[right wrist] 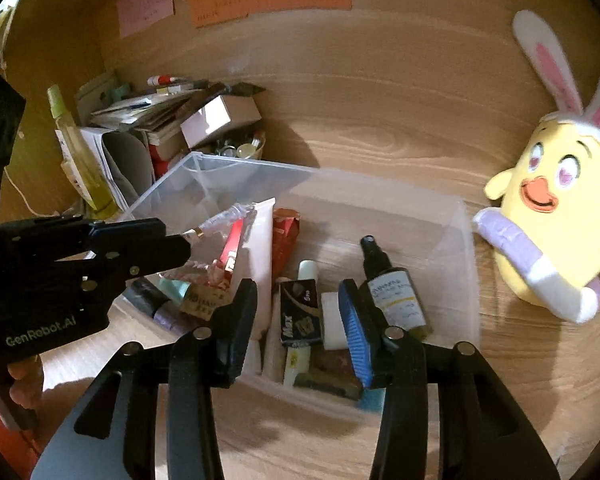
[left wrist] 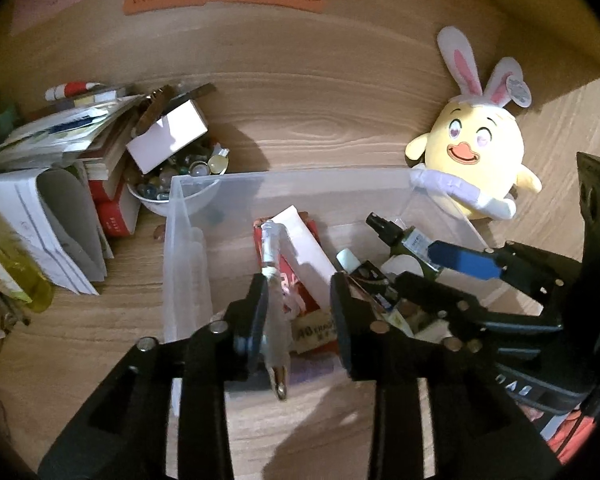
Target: Organize objects
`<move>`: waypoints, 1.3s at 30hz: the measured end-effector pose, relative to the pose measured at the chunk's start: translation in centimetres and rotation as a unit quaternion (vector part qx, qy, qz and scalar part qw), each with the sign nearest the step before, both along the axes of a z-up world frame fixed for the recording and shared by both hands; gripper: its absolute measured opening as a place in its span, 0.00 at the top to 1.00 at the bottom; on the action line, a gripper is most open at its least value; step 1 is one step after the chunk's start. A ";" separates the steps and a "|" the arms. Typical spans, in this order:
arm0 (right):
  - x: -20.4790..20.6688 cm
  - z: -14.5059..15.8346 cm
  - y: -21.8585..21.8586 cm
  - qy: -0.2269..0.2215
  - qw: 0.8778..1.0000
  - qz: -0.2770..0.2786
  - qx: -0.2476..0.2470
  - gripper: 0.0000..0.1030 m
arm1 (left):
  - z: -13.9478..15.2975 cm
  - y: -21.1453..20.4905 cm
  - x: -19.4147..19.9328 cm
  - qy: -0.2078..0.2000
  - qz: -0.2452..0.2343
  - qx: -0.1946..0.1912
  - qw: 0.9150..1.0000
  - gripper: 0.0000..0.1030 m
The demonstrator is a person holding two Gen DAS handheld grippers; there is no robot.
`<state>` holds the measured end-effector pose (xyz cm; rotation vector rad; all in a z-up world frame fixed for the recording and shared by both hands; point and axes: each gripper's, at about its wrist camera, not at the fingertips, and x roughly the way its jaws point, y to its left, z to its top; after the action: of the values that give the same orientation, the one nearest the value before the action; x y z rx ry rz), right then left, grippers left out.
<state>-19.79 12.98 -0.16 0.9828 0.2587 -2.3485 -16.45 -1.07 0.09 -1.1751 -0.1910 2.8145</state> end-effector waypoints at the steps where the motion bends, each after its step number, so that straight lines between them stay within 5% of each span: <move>1: 0.2 0.1 0.1 0.001 1.000 -0.001 -0.001 0.62 | 0.1 0.0 0.2 0.003 0.002 -0.002 1.000 0.56; 6: 1.6 0.7 1.5 0.012 1.000 -0.007 -0.003 0.61 | 0.6 0.1 1.9 0.020 0.010 -0.012 1.000 0.40; 9: 2.7 1.2 2.4 0.025 1.000 -0.016 -0.009 0.45 | 0.9 0.2 2.9 0.031 0.015 -0.019 0.999 0.30; 13: 3.9 2.0 3.3 0.044 0.999 -0.025 -0.016 0.40 | 1.3 0.6 4.2 0.050 0.023 -0.041 0.998 0.22; 18: 5.3 3.0 4.2 0.071 0.996 -0.036 -0.027 0.23 | 1.6 0.6 5.4 0.066 0.031 -0.040 0.997 0.13; 39: 7.6 1.7 5.3 0.069 0.996 -0.047 -0.039 0.20 | 0.0 1.0 7.4 0.078 0.055 -0.047 0.994 0.10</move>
<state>-12.20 18.29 1.50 0.8134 0.1747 -2.4968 -9.09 -0.11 0.06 -0.9838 -0.1156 3.0257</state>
